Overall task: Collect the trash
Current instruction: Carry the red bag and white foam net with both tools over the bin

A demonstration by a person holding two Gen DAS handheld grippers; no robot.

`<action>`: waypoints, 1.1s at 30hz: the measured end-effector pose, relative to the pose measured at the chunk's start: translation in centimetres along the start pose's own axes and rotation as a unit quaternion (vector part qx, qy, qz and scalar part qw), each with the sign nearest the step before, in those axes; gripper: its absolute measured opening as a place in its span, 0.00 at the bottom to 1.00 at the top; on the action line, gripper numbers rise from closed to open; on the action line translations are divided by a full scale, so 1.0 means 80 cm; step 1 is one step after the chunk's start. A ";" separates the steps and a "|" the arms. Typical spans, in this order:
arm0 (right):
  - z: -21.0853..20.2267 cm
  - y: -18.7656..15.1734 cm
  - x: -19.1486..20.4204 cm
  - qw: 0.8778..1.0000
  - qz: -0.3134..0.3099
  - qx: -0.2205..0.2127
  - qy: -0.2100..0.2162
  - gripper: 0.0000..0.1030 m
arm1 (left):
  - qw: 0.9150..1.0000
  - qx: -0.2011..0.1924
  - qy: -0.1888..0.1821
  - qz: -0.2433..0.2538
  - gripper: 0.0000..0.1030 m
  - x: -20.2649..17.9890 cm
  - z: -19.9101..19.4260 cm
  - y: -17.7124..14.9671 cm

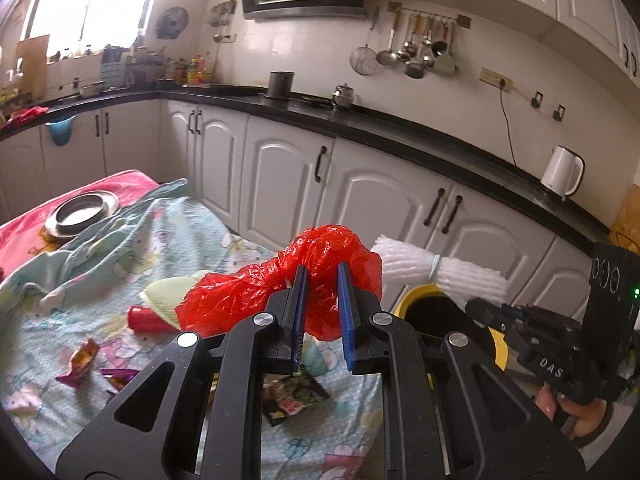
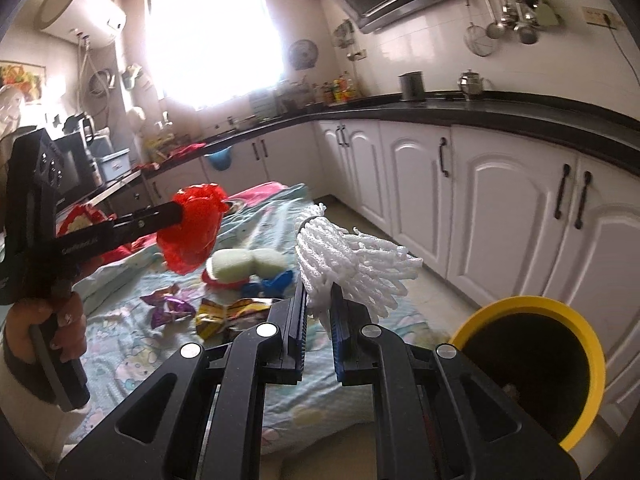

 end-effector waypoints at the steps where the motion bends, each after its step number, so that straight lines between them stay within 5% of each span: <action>1: -0.002 -0.001 -0.004 1.000 0.003 -0.001 -0.004 0.10 | 1.000 0.002 -0.003 0.004 0.09 -0.005 0.004 0.000; 33: -0.060 -0.056 -0.149 0.985 0.115 -0.004 -0.131 0.10 | 0.990 0.053 -0.089 0.099 0.09 -0.161 0.093 -0.025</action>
Point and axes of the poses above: each gripper's, at about its wrist camera, not at the fingertips, and z roughly the way its jaws point, x to its left, y to its top, the point moved 2 cm from there along z, roughly the way its jaws point, and after that the axes turned 3 degrees about x, right-handed, at the moved point
